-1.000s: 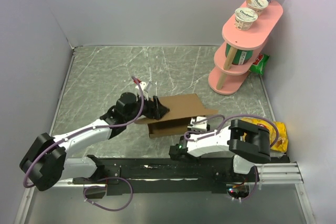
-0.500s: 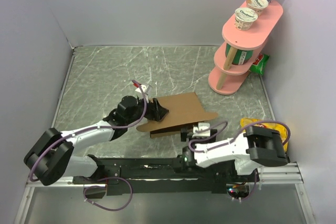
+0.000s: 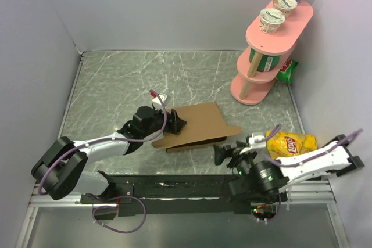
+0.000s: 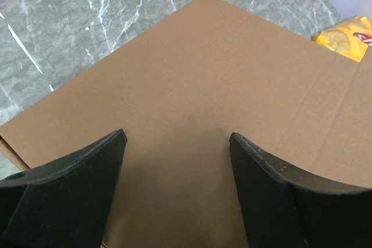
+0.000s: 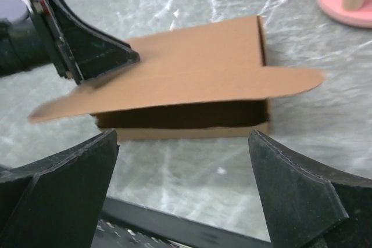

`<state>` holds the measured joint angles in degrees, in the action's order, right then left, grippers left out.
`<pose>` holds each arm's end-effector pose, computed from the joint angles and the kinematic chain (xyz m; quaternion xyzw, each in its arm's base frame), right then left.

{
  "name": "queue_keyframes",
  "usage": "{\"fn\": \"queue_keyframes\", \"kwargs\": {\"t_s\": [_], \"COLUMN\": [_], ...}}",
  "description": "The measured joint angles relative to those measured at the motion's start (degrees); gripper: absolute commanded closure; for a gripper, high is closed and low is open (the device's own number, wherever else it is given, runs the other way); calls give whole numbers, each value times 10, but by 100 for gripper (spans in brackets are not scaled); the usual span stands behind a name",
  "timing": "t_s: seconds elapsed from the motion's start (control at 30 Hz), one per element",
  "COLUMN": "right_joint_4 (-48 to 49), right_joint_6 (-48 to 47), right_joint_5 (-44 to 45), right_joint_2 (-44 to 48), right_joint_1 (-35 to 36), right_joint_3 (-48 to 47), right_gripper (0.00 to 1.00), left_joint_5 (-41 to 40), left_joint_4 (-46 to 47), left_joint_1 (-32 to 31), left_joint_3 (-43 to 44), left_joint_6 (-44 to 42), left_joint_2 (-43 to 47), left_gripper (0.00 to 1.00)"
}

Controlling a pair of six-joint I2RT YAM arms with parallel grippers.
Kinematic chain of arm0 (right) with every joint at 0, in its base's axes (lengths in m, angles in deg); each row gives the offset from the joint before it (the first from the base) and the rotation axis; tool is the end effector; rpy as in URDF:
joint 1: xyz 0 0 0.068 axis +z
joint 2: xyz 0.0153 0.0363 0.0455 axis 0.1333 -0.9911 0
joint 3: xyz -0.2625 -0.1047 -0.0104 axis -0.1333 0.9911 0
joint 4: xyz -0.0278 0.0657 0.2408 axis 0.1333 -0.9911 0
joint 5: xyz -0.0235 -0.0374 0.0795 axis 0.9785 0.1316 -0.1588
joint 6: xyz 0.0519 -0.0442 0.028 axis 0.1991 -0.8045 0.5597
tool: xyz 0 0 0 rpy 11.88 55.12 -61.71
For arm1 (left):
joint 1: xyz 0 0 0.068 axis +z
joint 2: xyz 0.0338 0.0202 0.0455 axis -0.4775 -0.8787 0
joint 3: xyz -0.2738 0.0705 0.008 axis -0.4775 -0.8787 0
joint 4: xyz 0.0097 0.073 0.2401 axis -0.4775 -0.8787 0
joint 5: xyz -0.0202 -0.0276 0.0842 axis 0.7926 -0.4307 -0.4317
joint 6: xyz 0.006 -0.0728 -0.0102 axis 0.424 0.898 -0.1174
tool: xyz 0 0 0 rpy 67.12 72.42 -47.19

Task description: Fold the paper box

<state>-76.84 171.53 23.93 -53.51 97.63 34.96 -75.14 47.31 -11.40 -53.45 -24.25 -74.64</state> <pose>0.0327 0.1096 0.2680 0.0005 0.7691 0.1801 0.6132 0.2173 -0.1921 0.2146 0.1508 0.7854 -0.3591 0.4811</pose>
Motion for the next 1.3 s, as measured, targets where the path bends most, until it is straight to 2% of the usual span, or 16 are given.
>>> {"fn": "queue_keyframes", "kwargs": {"t_s": [0.07, 0.1, 0.3, 0.4, 0.5, 0.67, 0.8, 1.03, 1.17, 1.3], "right_joint_4": [12, 40, 275, 358, 413, 531, 620, 756, 842, 894], "right_joint_6": [-98, -176, -623, -757, -835, -875, -858, -786, -747, -719], "right_joint_5": [-27, -46, -227, -319, -419, -555, -610, -628, -638, -652], "right_joint_2": [28, 42, 122, 138, 122, 35, -9, 2, 1, 0], "right_joint_1": [-33, -61, -272, -333, -404, -481, -499, -506, -524, -542], "right_joint_3": [-20, -24, -9, -11, -33, -56, 10, 200, 263, 284], "right_gripper": [0, 0, 0, 0, 1, 5, 8, 9, 9, 8], "left_joint_5": [-2, -2, -2, -7, -34, -81, -111, -134, -141, -148], "left_joint_4": [3, 4, 8, 8, 8, 21, 61, 126, 137, 147], "left_joint_1": [-1, -2, -2, -6, -23, -48, -58, -68, -71, -71], "left_joint_3": [0, 0, 0, 0, 0, -2, -20, -46, -48, -48], "left_joint_6": [-7, -9, -23, -30, -42, -60, -62, -65, -70, -71], "left_joint_2": [-4, -5, -12, -12, -15, -31, -43, -63, -81, -87], "left_gripper": [21, 21, 21, 21, 20, 21, 21, 21, 21, 20]}}
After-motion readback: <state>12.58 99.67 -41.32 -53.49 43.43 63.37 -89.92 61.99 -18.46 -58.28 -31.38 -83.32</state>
